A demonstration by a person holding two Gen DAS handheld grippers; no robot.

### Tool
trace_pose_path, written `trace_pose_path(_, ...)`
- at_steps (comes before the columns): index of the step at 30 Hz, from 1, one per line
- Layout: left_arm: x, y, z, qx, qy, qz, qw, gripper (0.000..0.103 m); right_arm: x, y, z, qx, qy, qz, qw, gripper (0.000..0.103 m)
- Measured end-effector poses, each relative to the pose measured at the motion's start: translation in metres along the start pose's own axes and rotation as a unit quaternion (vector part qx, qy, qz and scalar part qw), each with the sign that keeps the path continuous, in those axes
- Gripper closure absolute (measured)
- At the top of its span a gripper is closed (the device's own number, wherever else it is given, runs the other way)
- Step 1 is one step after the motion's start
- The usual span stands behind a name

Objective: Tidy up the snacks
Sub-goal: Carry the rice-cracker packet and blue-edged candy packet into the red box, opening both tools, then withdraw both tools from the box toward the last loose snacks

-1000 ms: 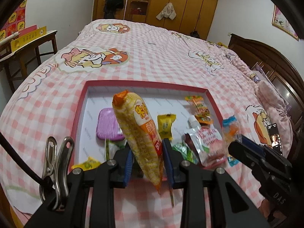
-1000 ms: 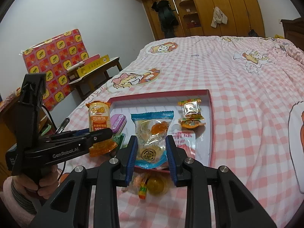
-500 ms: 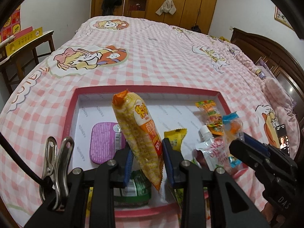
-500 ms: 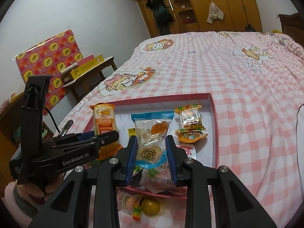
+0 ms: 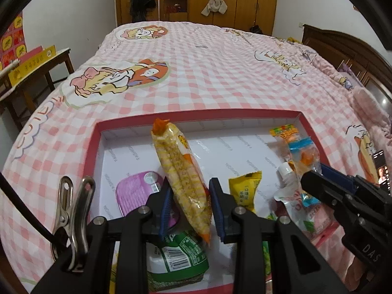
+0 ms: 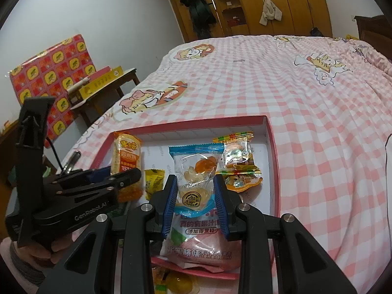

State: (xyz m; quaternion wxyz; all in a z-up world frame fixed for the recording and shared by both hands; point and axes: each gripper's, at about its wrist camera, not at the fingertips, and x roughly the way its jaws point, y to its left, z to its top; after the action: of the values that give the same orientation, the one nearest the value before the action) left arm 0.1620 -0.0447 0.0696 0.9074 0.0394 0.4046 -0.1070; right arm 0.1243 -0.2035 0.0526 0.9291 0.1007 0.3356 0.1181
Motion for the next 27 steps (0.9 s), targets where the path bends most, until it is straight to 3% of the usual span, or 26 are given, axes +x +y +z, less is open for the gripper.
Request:
trace_pose_path(6,0.002,0.003,0.003,-0.009,0.000,0.012,0.9999,0.070,0.007,-0.002,0.000,-0.002,0.004,-0.009,1.000,0.072)
trace_pose_path(12,-0.002,0.006,0.004,-0.026,-0.004,-0.001,0.9997,0.047,0.006,0.000,-0.003,-0.001,0.005,-0.002,1.000,0.069)
trace_pose_path(20,-0.015,0.012,0.001,-0.041,-0.014,-0.006,0.9990,0.045,-0.001,0.001,-0.003,-0.003,-0.005,0.001,1.000,0.063)
trace_pose_path(24,-0.023,0.012,-0.003,-0.045,-0.018,-0.008,0.9988,0.042,-0.008,0.002,-0.003,-0.002,-0.015,0.008,1.000,0.057)
trace_pose_path(27,-0.029,0.013,-0.006,-0.051,-0.019,-0.015,0.9984,0.042,-0.012,0.002,-0.003,-0.001,-0.020,0.009,1.000,0.046)
